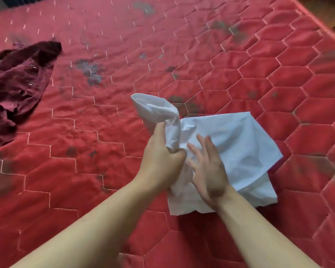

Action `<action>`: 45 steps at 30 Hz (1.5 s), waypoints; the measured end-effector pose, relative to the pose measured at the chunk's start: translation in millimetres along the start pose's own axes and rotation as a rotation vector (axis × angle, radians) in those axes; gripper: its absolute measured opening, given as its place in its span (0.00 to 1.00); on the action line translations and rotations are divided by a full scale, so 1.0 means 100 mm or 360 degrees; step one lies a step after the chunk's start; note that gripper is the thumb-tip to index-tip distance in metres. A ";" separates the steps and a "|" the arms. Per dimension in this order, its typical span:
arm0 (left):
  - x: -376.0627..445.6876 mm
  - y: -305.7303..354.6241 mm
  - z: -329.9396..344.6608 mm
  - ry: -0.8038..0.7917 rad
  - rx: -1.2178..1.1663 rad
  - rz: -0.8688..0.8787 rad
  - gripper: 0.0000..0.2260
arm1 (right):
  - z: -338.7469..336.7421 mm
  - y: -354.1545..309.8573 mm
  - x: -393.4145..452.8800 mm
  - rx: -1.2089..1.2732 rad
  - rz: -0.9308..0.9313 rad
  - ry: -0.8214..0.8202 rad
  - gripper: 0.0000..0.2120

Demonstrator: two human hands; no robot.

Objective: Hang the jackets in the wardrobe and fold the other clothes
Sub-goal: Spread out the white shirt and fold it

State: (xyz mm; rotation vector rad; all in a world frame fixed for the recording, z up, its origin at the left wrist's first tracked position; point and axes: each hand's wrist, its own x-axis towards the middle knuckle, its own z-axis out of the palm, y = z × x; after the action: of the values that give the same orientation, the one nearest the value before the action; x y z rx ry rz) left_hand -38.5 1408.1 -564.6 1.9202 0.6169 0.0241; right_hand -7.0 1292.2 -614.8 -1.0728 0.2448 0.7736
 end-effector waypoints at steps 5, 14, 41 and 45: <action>-0.07 0.44 1.16 -0.0251 0.0293 0.0241 0.26 | -0.79 -0.77 0.00 0.0277 0.0049 -0.0166 0.30; -0.17 -0.05 1.32 -0.0107 0.0304 0.0454 0.18 | -1.55 -0.94 0.14 -0.0840 0.0138 0.0497 0.10; 0.09 -0.54 1.16 -0.0328 -0.0809 -0.0922 0.11 | -1.42 -0.41 0.51 -0.2737 -0.0843 0.0492 0.32; 0.09 -0.59 1.15 -0.0372 -0.1024 -0.1044 0.12 | -1.39 -0.32 0.52 -0.2662 -0.0613 0.0477 0.31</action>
State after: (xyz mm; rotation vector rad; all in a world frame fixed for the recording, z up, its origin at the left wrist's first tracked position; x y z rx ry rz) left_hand -21.0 1331.1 -667.6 1.0267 0.9188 -0.3706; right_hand 77.0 1188.1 -686.8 -2.7081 -0.4825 0.3275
